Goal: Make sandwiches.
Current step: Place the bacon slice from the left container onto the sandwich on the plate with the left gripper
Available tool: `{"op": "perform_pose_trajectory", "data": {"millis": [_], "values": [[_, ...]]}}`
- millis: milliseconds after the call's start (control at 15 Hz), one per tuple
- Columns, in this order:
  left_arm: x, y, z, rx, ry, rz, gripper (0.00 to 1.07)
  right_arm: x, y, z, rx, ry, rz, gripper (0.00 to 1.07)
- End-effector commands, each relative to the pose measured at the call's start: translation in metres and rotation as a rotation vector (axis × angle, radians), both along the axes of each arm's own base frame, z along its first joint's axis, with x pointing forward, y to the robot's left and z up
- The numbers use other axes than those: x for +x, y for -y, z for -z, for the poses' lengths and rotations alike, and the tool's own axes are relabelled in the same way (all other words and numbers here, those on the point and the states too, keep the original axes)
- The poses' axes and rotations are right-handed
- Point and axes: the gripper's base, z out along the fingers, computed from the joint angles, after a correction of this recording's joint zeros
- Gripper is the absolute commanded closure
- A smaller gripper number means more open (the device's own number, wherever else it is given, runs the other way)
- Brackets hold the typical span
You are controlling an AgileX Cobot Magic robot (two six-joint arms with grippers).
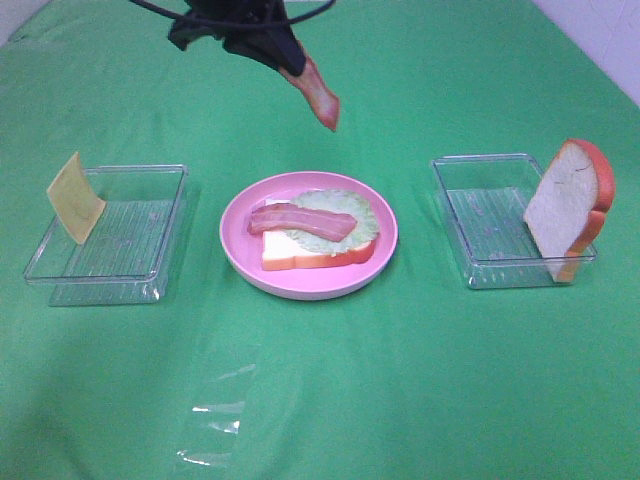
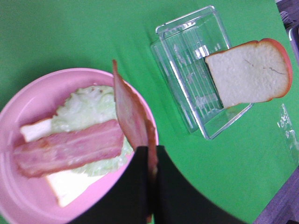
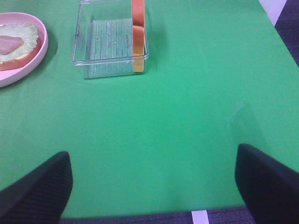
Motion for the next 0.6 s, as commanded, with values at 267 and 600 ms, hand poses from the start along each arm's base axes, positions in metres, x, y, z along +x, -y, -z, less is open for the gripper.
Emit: {"op": "perform_pose_trajectory", "data": {"millis": [267,600], "values": [[0.003,0.06,0.054,-0.111,-0.025,0.02,1.07,-0.004,0.0,0.001,-0.006,0.036,-0.006,0.18],[-0.007,0.083,0.091,-0.071,-0.102,0.071,1.07,-0.004,0.0,0.001,-0.006,0.036,-0.006,0.18]]}}
